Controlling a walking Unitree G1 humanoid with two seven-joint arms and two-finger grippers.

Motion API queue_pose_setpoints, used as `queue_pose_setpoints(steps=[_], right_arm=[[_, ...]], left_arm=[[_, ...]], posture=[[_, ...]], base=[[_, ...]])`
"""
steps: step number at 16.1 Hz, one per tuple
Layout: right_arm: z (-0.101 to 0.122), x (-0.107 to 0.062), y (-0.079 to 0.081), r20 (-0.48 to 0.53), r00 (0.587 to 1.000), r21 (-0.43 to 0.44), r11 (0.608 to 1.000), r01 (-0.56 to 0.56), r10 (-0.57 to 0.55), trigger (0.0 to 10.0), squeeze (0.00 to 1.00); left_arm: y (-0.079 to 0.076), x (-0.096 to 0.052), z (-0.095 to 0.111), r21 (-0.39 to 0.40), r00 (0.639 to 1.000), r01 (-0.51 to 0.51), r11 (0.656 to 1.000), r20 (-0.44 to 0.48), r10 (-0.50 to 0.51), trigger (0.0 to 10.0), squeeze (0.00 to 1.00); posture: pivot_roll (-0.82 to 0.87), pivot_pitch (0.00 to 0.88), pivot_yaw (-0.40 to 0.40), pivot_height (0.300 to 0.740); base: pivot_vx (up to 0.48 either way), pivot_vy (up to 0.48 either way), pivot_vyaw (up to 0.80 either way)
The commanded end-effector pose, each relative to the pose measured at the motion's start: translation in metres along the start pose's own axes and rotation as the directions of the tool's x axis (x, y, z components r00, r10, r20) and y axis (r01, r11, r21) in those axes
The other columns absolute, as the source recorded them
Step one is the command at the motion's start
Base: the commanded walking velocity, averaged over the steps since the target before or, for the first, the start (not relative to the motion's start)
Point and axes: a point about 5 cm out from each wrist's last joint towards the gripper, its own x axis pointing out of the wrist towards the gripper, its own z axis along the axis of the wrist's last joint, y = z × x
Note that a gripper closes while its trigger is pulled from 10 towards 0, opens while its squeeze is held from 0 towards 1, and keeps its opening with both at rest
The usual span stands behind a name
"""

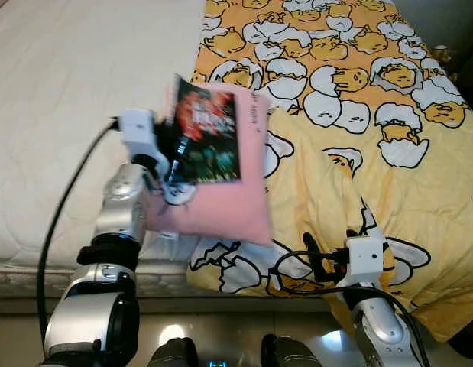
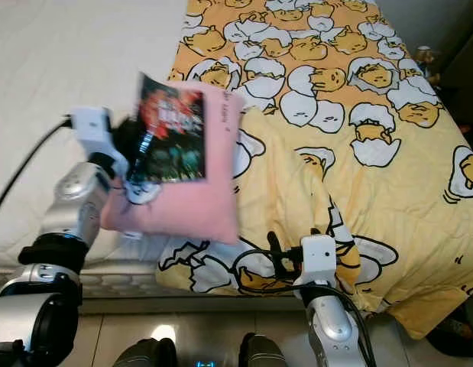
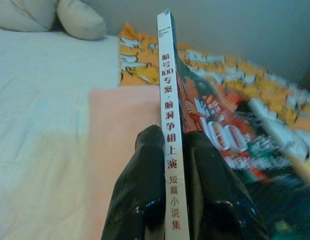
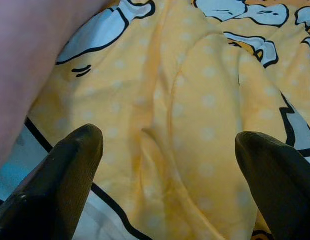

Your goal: Clean up the room

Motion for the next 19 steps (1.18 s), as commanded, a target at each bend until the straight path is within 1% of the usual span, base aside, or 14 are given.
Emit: queue_pose_setpoints(steps=[1, 2, 4, 5, 6, 7, 8, 10, 12, 14, 15, 16, 18, 19], right_arm=[[0.002, 0.002, -0.005, 0.010, 1.000, -0.011, 1.000, 0.008, -0.008, 10.0, 0.00], [0.004, 0.005, -0.007, 0.018, 1.000, -0.014, 1.000, 0.010, -0.010, 10.0, 0.00], [0.005, 0.008, -0.008, 0.019, 1.000, -0.015, 1.000, 0.012, -0.011, 10.0, 0.00], [0.005, 0.011, -0.008, 0.023, 1.000, -0.016, 1.000, 0.009, -0.009, 10.0, 0.00], [0.006, 0.015, -0.005, 0.027, 1.000, -0.017, 1.000, 0.000, 0.001, 10.0, 0.00], [0.005, 0.016, -0.004, 0.027, 1.000, -0.017, 1.000, -0.005, 0.005, 10.0, 0.00], [0.005, 0.016, -0.004, 0.026, 1.000, -0.016, 1.000, -0.006, 0.006, 10.0, 0.00], [0.005, 0.018, -0.001, 0.027, 1.000, -0.015, 1.000, -0.011, 0.012, 10.0, 0.00], [0.004, 0.018, -0.002, 0.029, 1.000, -0.016, 1.000, -0.010, 0.011, 10.0, 0.00], [0.004, 0.017, -0.004, 0.033, 0.999, -0.020, 1.000, -0.005, 0.005, 10.0, 0.00], [0.004, 0.016, -0.006, 0.034, 0.999, -0.022, 1.000, 0.001, 0.000, 10.0, 0.00], [0.004, 0.016, -0.007, 0.034, 0.999, -0.023, 1.000, 0.002, -0.002, 10.0, 0.00], [0.004, 0.017, -0.007, 0.034, 0.999, -0.024, 1.000, 0.003, -0.002, 10.0, 0.00], [0.004, 0.018, -0.006, 0.032, 0.999, -0.025, 1.000, 0.001, 0.000, 10.0, 0.00]], left_arm=[[-0.004, 0.003, 0.041, -0.040, 0.985, 0.035, 0.999, 0.170, -0.027, 0.0, 0.00], [-0.014, 0.002, 0.049, -0.111, 0.977, 0.085, 0.990, 0.206, -0.061, 0.0, 0.00], [-0.020, 0.001, 0.055, -0.131, 0.971, 0.107, 0.986, 0.227, -0.075, 0.0, 0.00], [-0.025, 0.001, 0.065, -0.143, 0.962, 0.109, 0.984, 0.264, -0.068, 0.0, 0.00], [-0.031, 0.000, 0.077, -0.022, 0.947, 0.103, 0.994, 0.309, -0.091, 0.0, 0.00], [-0.035, 0.000, 0.073, 0.060, 0.949, 0.107, 0.992, 0.293, -0.120, 0.0, 0.00], [-0.037, 0.000, 0.069, 0.067, 0.953, 0.113, 0.991, 0.274, -0.127, 0.0, 0.00], [-0.036, -0.002, 0.031, 0.057, 0.987, 0.101, 0.993, 0.123, -0.107, 0.0, 0.00], [-0.038, -0.002, 0.022, 0.051, 0.990, 0.104, 0.993, 0.093, -0.108, 0.0, 0.00], [-0.059, 0.007, 0.043, -0.016, 0.963, 0.199, 0.980, 0.187, -0.193, 0.0, 0.00], [-0.064, 0.013, 0.056, -0.112, 0.952, 0.225, 0.968, 0.238, -0.194, 0.0, 0.00], [-0.062, 0.016, 0.058, -0.137, 0.954, 0.218, 0.966, 0.240, -0.181, 0.0, 0.00], [-0.049, 0.024, 0.048, -0.076, 0.975, 0.143, 0.987, 0.180, -0.127, 0.0, 0.00], [-0.030, 0.026, 0.026, -0.008, 0.996, 0.065, 0.998, 0.067, -0.064, 0.0, 0.00]], posture=[[-0.10, 0.106, -0.026, 0.740], [-0.10, 0.099, -0.027, 0.740], [-0.09, 0.097, -0.027, 0.740], [-0.08, 0.087, -0.032, 0.740], [-0.07, 0.083, -0.033, 0.740], [-0.07, 0.080, -0.034, 0.740], [-0.06, 0.079, -0.034, 0.740], [-0.07, 0.078, -0.031, 0.740], [-0.08, 0.078, -0.030, 0.740], [-0.09, 0.073, -0.028, 0.740], [-0.10, 0.070, -0.028, 0.740], [-0.10, 0.070, -0.028, 0.740], [-0.10, 0.070, -0.028, 0.740], [-0.10, 0.070, -0.032, 0.740]], base=[[0.000, 0.000, 0.00], [0.000, 0.000, 0.00], [0.000, 0.000, 0.00], [0.000, 0.000, 0.00], [0.000, 0.000, 0.00], [0.000, 0.000, 0.00], [0.000, 0.000, 0.00], [0.000, 0.000, 0.00], [0.000, 0.000, 0.00], [0.000, 0.000, 0.00], [0.000, 0.000, 0.00], [0.000, 0.000, 0.00], [0.000, 0.000, 0.00], [0.000, 0.000, 0.00]])
